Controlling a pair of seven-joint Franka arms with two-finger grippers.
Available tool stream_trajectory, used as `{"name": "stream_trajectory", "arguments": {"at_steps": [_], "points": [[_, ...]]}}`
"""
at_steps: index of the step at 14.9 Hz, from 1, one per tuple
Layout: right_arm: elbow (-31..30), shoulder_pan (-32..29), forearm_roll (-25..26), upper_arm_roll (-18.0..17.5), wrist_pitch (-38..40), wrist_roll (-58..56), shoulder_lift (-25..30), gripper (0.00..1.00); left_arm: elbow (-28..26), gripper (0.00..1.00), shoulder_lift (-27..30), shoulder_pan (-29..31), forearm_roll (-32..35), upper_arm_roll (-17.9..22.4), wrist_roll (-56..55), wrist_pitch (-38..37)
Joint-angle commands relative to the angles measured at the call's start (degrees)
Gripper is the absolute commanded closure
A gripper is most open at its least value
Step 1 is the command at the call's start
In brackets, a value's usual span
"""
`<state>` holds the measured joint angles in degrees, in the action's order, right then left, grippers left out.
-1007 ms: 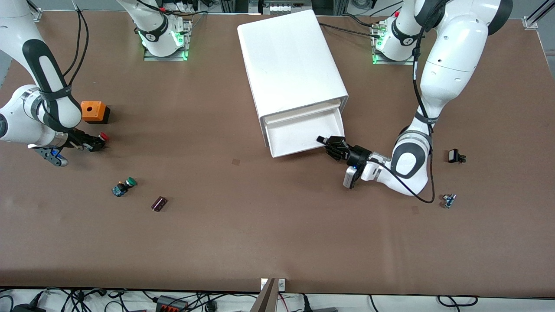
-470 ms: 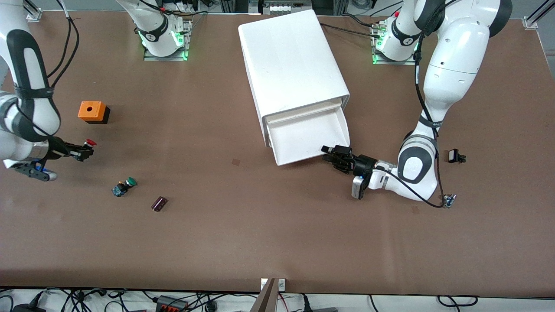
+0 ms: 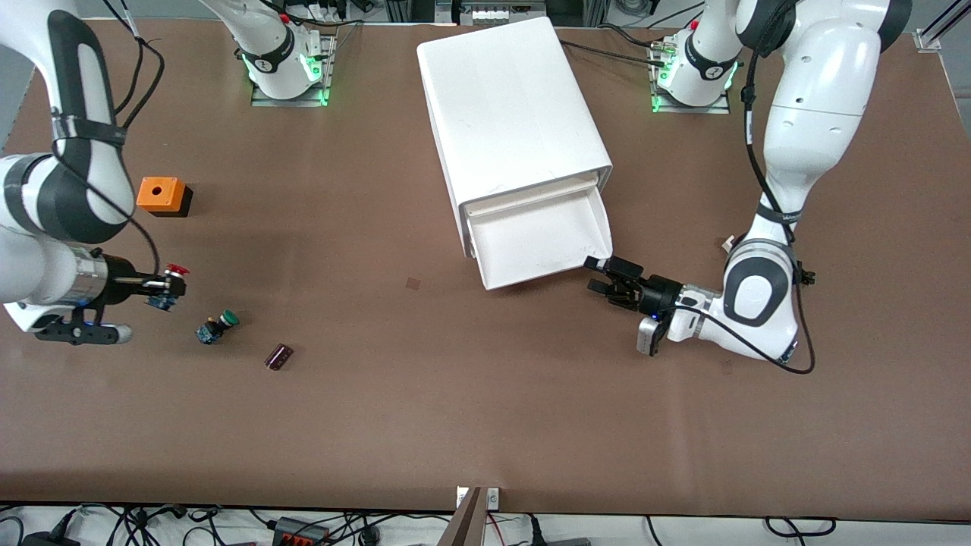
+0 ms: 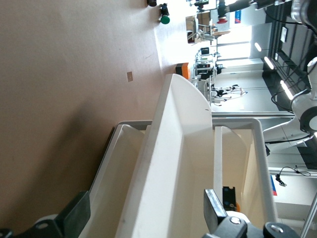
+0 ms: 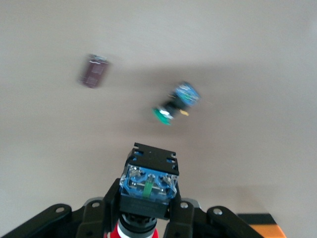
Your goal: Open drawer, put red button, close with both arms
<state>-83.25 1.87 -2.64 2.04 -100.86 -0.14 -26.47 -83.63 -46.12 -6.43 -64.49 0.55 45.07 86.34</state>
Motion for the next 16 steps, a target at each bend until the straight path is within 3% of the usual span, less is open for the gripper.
{"name": "stream_trajectory", "arguments": {"at_steps": [1,3,8,12,14,16], "points": [[7.9,6.3,-0.8,0.6,5.1,-1.0,-0.8,1.0,-0.7,0.0,4.9,0.1,4.4,0.2,-7.5,-0.6],[9.7,11.3,-0.9,0.5,5.9,-1.1,-1.0,1.0,-0.6,0.0,7.9,0.0,10.1,0.2,-14.6,-0.5],[15.3,23.2,-4.2,0.6,2.1,-0.2,-3.0,1.0,8.0,0.0,9.5,0.1,31.2,0.2,-24.0,-0.6],[15.7,30.0,-4.3,0.2,-7.7,1.2,-4.6,1.0,8.0,0.0,10.8,0.8,47.7,0.3,-28.1,-1.1],[19.9,34.0,-3.8,0.6,-8.0,4.9,-8.0,1.0,8.2,0.0,10.9,1.0,56.0,0.3,-30.2,-0.7],[24.0,37.1,-3.7,1.0,-8.1,5.7,-11.7,1.0,8.5,0.0,10.5,1.3,59.8,0.4,-31.9,-0.5]]}}
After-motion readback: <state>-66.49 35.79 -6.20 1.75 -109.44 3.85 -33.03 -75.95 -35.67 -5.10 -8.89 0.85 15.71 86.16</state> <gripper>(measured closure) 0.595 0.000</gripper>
